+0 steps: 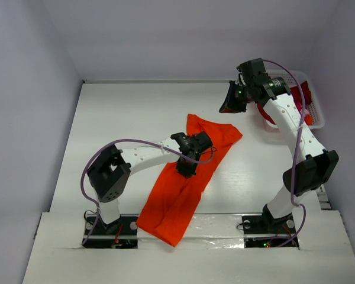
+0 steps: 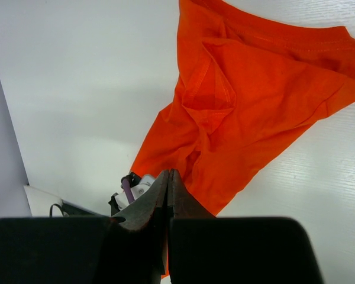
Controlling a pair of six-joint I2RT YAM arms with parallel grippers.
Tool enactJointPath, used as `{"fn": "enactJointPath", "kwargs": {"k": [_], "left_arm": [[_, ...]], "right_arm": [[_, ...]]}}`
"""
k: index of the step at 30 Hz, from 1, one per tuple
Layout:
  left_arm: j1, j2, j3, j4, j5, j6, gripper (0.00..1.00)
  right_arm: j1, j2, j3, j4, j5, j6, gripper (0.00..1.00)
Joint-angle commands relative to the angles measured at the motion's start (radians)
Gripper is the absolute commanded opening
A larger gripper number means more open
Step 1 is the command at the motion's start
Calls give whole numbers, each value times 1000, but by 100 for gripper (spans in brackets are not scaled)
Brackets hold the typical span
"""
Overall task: Fold and stack the t-shirts
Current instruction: Fold the tshirt
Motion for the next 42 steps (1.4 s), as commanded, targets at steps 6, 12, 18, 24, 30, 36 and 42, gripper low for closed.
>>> {"fn": "enactJointPath", "kwargs": {"k": [6, 12, 18, 24, 30, 36, 42], "left_arm": [[-26, -28, 16, 17, 72, 77, 0], [-63, 2, 19, 32, 121, 116, 0], [-81, 22, -15, 49, 155, 130, 0], [-81, 41, -76, 54, 124, 108, 0], [-34, 61, -138, 46, 78, 67, 0], [12, -12, -132, 36, -5, 13, 0], [22, -15, -107, 19, -7, 11, 0]], "right_arm": [[-3, 12, 50, 12, -2, -12, 0], [-3, 17, 53, 9, 4, -15, 0], [-3, 23, 64, 6, 5, -15, 0], [-3, 28, 67, 5, 4, -17, 0], [-3, 28, 65, 6, 2, -18, 0], [-3, 26, 53, 9, 1, -17, 0], [-3, 28, 57, 11, -3, -15, 0]]}}
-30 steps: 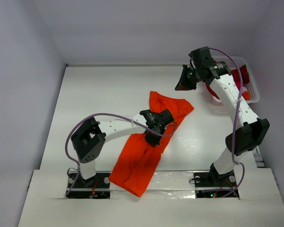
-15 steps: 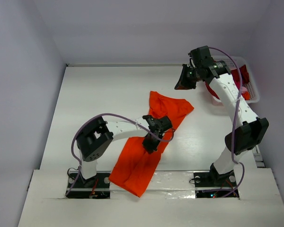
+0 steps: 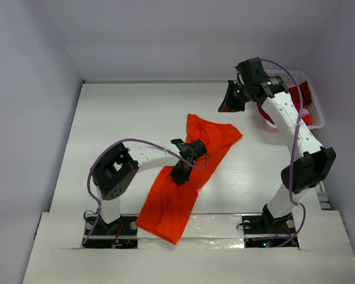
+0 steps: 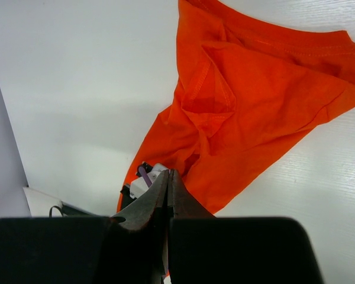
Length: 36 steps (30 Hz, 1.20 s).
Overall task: Fold and stack the t-shirts
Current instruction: Fold the tshirt
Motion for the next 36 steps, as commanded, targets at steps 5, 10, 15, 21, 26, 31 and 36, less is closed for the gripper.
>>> {"fn": "enactJointPath", "kwargs": {"k": [5, 10, 15, 21, 26, 31, 36], "left_arm": [[9, -86, 96, -17, 47, 12, 0], [50, -93, 218, -8, 64, 41, 0], [243, -42, 306, 72, 81, 56, 0], [314, 222, 704, 83, 97, 81, 0], [325, 441, 1022, 61, 160, 98, 7], [363, 503, 1019, 110, 214, 70, 1], [373, 501, 923, 184, 234, 87, 2]], "right_arm": [[-3, -7, 32, 10, -1, -16, 0], [-3, -6, 49, -1, -4, -18, 0], [-3, -7, 89, -26, 2, -22, 0], [-3, -39, 84, -50, 11, -29, 0], [-3, -70, 76, -76, 42, -39, 0], [-3, -87, 63, -75, 48, -29, 0], [-3, -72, 92, -81, 33, -22, 0]]}}
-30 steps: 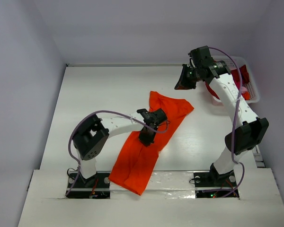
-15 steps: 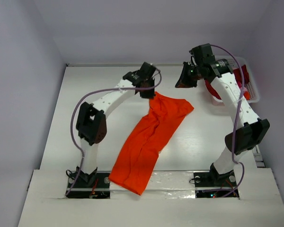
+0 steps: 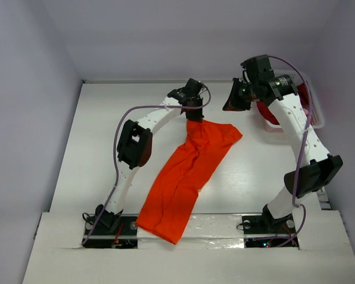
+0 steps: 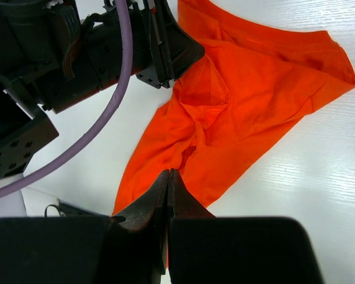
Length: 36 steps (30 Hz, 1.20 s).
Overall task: Fold and stack the t-shirts
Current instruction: Fold the tshirt
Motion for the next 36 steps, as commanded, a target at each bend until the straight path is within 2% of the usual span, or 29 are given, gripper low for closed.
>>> {"fn": "enactJointPath", "kwargs": {"k": [1, 8, 13, 19, 25, 36], "left_arm": [[12, -28, -32, 67, 37, 14, 2], [12, 50, -12, 67, 62, 13, 0], [12, 165, 88, -9, 54, 7, 0], [31, 236, 109, -55, 65, -9, 0], [112, 287, 103, -63, 105, -72, 0], [262, 290, 143, -2, 203, -151, 0]], "right_arm": [[-3, -8, 55, -13, 4, -7, 0], [-3, 27, 103, -31, -3, -11, 0], [-3, 32, 102, -36, 0, -10, 0], [-3, 33, 102, -41, 0, -10, 0], [-3, 27, 89, -42, -16, -1, 0], [-3, -74, -128, 18, -36, 9, 0]]}}
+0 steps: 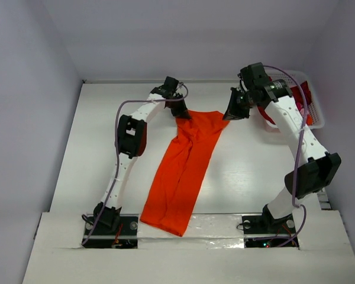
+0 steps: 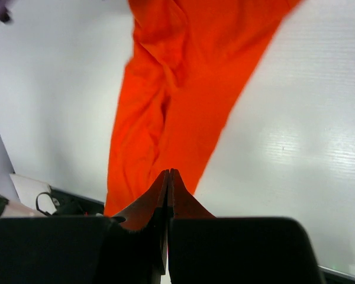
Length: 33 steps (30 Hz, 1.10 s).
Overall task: Fold and stack the t-shirts
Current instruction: Fold the tshirt
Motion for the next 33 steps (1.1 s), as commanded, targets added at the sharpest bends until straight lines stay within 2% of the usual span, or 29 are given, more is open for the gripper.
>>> {"fn": "enactJointPath", "kwargs": {"k": [1, 13, 18, 25, 26, 29, 30, 33], "left_arm": [[72, 51, 9, -28, -63, -3, 0], [274, 65, 48, 27, -4, -73, 0], [323, 63, 48, 49, 19, -89, 0], [333, 35, 26, 70, 33, -98, 0], [333, 26, 19, 80, 39, -98, 2], [333, 15, 6, 96, 64, -90, 17], [333, 9, 3, 103, 78, -84, 27], [324, -56, -58, 142, 66, -66, 41]], "right_arm": [[-3, -84, -62, 47, -17, 4, 0], [-3, -152, -207, 82, -28, 14, 0], [-3, -161, -234, 87, -27, 16, 0], [6, -147, -236, 90, -28, 13, 0], [6, -147, -234, 93, -30, 13, 0], [6, -143, -230, 96, -36, 13, 0], [6, -143, -230, 99, -36, 11, 0], [6, -136, -242, 110, -40, 8, 0]]}}
